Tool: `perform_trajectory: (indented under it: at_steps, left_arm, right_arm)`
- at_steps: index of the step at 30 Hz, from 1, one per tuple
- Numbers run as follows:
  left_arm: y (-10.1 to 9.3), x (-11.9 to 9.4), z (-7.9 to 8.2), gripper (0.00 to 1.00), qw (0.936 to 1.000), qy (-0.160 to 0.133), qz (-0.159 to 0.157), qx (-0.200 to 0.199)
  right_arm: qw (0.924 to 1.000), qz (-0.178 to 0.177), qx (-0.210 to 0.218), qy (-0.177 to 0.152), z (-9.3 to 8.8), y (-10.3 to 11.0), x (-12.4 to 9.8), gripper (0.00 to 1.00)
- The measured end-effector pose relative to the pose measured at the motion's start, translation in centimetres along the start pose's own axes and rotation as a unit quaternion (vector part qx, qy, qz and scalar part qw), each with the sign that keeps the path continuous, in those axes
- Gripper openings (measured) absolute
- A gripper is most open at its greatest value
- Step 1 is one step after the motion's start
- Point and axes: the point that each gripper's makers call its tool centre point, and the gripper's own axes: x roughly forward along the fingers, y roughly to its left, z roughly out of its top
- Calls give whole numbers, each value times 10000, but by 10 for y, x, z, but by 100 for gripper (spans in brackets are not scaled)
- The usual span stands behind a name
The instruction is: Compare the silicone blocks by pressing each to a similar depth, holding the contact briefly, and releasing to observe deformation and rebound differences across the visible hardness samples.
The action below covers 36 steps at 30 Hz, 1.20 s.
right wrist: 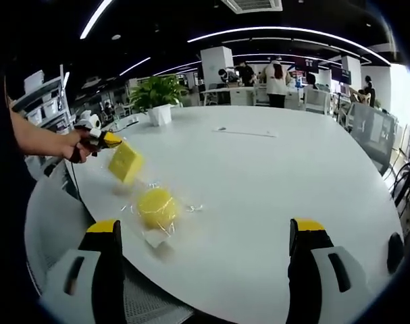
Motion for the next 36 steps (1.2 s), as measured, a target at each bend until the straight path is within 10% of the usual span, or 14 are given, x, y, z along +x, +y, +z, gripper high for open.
perform_trajectory:
  at_steps: [20,36]
  left_arm:
    - [-104,-10,53,0,9899,-309,-1068,881]
    - [-225,-29,76,0,9609,-441,-1966,1899]
  right_arm:
    - [9964,473,-421,-560,76,19,3,96]
    - [9732,1899,-741,-1065,173,87,-3,91]
